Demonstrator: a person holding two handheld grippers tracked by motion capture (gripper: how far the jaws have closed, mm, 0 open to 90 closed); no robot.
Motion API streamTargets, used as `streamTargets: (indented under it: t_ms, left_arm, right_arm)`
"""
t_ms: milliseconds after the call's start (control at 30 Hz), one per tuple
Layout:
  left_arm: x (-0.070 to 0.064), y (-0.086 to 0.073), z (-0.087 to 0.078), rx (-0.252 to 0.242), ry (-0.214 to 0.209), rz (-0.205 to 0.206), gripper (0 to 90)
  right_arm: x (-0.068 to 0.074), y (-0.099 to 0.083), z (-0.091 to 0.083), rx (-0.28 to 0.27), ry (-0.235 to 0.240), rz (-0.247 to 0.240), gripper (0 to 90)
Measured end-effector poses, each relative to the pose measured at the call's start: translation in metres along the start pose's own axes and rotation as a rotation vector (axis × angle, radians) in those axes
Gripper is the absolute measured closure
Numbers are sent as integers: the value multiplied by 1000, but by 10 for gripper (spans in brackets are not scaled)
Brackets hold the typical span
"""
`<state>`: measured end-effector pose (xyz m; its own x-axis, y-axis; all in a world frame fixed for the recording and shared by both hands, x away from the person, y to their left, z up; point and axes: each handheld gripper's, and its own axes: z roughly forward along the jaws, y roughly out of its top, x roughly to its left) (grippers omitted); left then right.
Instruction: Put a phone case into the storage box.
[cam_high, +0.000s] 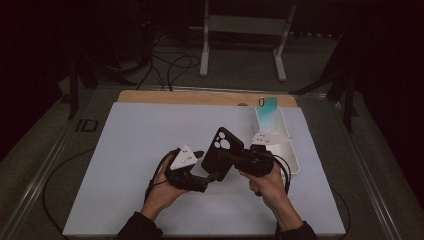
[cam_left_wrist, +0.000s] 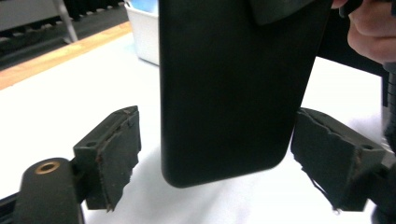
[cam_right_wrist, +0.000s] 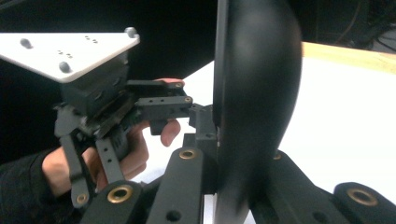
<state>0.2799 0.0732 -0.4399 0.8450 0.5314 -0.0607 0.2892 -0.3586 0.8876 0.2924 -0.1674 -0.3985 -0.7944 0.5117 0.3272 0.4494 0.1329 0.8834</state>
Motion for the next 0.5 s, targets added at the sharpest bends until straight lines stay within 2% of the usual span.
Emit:
streamTargets:
  t_ms: [67,100,200,233,267,367,433,467,500]
  left_arm:
    - [1,0,-1,-2,-10,-7,155]
    - [3,-1,-2,-3,-40,-17,155]
    - [3,-1,-2,-3,-40,-17,150]
    - [4,-3,-2,6,-93,-15,150]
    - [3,-3,-2,8,-103,-10,115]
    - [3,-4,0,13,-119,-7,90]
    - [2,-4,1,13,-131,-15,95]
    - [3,-4,2,11,-151,-21,121]
    - [3,-4,2,11,-151,-21,150]
  right_arm:
    - [1,1,-1,1,10,-12,861]
    - [1,1,-2,5,14,-23,861]
    - [3,1,-4,8,19,-46,861]
    - [3,1,-4,8,19,-46,861]
    - [3,0,-7,11,28,-61,860]
    - [2,-1,-9,5,44,-63,860]
    - [3,-1,-11,-1,67,-73,860]
    - [4,-1,-12,0,77,-76,860]
    - [4,-1,-12,-1,85,-80,860]
